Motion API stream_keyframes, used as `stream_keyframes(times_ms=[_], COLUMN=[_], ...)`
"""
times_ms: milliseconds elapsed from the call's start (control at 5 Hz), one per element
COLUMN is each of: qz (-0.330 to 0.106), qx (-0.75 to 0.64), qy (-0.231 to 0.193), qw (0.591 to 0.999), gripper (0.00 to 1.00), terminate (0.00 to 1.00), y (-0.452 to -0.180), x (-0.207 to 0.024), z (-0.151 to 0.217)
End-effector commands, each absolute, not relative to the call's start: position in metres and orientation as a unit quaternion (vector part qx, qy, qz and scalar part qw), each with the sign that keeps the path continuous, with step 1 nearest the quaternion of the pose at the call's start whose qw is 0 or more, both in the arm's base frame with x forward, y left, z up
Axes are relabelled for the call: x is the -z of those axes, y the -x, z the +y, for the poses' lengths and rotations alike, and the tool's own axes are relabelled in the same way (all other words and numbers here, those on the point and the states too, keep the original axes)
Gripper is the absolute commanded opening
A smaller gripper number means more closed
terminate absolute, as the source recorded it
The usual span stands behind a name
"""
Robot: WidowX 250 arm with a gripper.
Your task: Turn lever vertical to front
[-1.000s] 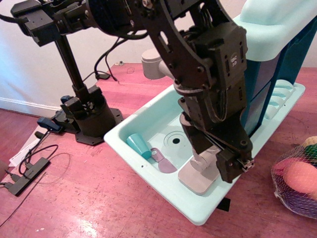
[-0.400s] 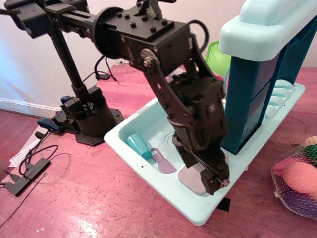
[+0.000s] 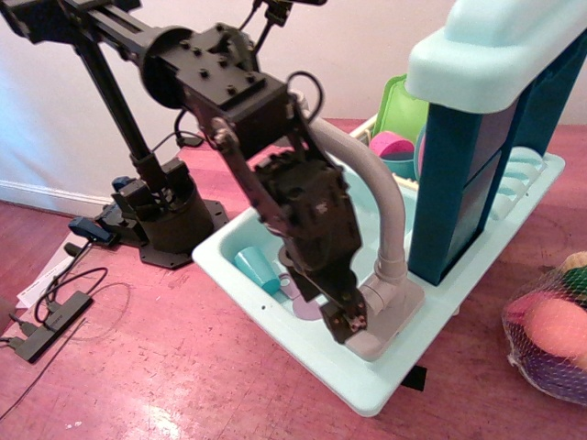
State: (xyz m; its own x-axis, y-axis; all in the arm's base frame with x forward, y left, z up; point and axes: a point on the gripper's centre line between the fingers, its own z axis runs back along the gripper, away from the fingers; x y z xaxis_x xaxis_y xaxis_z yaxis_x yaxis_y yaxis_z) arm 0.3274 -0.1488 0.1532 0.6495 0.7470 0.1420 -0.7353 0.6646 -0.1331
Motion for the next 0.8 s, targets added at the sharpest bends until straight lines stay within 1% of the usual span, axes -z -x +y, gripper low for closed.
stream_keyframes(times_ms=[0,200,400,600], qz=[-0.108,-0.095,-0.098,-0.098], qx=[-0.424,-0.45,-0.442,-0.442], qy=[0.06,0.038,0.006,0.006], qw=[0.897,0.887,0.892,0.892], gripper=[1.0,1.0,1.0,1.0], terminate=[0.0,0.0,0.0,0.0], y=[-0.303,-0.254,-0.233,-0.233], x=[-0.159,-0.168,-0.201,-0.201], z=[-0.135,-0.131,-0.126,-0.126])
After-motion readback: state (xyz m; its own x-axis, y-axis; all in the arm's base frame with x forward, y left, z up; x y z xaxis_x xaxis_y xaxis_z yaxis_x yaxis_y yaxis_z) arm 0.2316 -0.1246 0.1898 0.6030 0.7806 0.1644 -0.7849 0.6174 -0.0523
